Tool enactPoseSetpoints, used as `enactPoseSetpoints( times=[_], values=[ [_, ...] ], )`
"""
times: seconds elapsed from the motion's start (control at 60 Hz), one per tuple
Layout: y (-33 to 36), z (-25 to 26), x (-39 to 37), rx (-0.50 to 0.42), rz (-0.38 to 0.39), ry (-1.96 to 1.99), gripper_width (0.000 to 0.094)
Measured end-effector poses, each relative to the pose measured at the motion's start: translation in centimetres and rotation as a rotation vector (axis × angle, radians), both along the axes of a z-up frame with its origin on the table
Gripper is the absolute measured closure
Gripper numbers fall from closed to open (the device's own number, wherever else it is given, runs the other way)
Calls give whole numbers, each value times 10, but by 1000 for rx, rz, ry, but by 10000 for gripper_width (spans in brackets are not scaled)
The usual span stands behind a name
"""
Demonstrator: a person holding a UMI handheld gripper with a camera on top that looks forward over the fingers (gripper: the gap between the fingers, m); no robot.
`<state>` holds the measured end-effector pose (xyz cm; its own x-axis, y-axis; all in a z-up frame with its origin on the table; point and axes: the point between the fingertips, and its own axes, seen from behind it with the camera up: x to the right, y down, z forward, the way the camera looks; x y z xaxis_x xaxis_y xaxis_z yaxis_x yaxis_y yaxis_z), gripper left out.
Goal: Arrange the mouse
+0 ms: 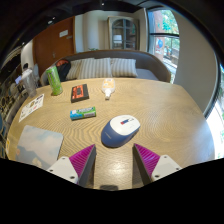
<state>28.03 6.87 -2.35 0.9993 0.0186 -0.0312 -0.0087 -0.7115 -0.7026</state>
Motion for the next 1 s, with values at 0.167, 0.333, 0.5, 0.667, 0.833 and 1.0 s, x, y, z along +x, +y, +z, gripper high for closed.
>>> enactPoseSetpoints(
  times=[0.167,0.333,0.5,0.667,0.833,1.0],
  values=[
    [43,2,1,30,2,-3,137],
    [70,6,3,49,-5,-3,138],
    [78,7,10,79,-20,-5,291],
    [77,4,17,42,-60,16,449],
    [68,10,19,-29,-132,41,528],
    [62,146,-23,172,-108,20,537]
  ],
)
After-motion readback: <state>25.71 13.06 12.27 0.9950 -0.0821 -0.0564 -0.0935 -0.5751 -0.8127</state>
